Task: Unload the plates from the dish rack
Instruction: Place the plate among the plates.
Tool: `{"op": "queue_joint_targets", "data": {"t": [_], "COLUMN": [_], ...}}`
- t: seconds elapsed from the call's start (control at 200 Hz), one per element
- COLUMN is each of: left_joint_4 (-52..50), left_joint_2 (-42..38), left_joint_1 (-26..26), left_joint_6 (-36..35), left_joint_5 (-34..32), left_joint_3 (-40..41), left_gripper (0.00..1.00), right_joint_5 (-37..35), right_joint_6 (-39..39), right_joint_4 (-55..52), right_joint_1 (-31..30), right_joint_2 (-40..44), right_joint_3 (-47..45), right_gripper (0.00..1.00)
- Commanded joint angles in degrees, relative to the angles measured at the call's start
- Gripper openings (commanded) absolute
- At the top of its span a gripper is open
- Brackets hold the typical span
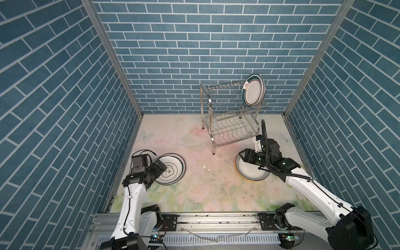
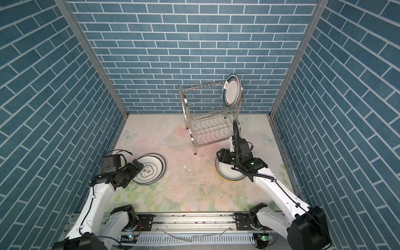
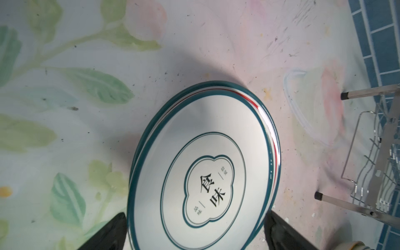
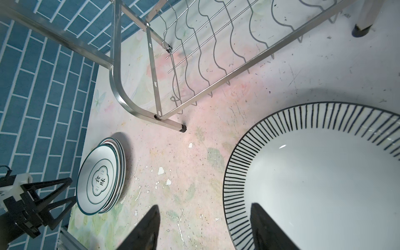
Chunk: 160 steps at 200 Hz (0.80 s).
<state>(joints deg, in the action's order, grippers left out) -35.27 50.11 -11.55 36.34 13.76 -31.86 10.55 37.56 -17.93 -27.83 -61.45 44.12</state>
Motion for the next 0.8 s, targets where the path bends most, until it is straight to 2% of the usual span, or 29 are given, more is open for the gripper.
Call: {"op": "queue_joint_targets", "data": {"t": [0.0, 0.16, 0.33, 0.44, 0.585, 0.795], "left_joint_4": [-3.51, -3.24, -6.04, -9.45, -11.96, -12.99], "left_joint_2": [0.38, 3.75, 4.62, 6.51, 10.52, 18.8], "left_joint_1": [1.25, 3.15, 11.44, 19.26, 30.54, 45.41], "left_joint_6": [-1.53, -1.73, -0.97, -1.13, -1.27, -3.2], "left_joint_5": [-3.05, -3.13, -9.7, -14.66, -20.64, -27.39], "left_joint_3": [-2.66, -4.32, -10.36, -16.89, -25.68, -38.82], "left_gripper": [0.99, 0.99, 0.99, 0.99, 0.99, 0.99], "right_joint_5": [0.67, 1.49, -1.33, -8.3, -17.72, -25.96], "right_joint_6": [-3.26, -4.04, -5.49, -6.21, -8.46, -12.41], "right_joint_4": [-0.67, -0.93, -4.81, -10.18, -16.21, -19.14], "right_joint_1": [1.06, 2.59, 4.82, 6.13, 6.98, 7.45], "right_joint_2": [-0.49, -0.64, 0.99, 2.2, 2.48, -0.18], "right_joint_3": [3.13, 3.17, 5.81, 10.88, 19.95, 34.12], "right_gripper": [0.66, 0.66, 0.66, 0.67, 0.72, 0.76]}}
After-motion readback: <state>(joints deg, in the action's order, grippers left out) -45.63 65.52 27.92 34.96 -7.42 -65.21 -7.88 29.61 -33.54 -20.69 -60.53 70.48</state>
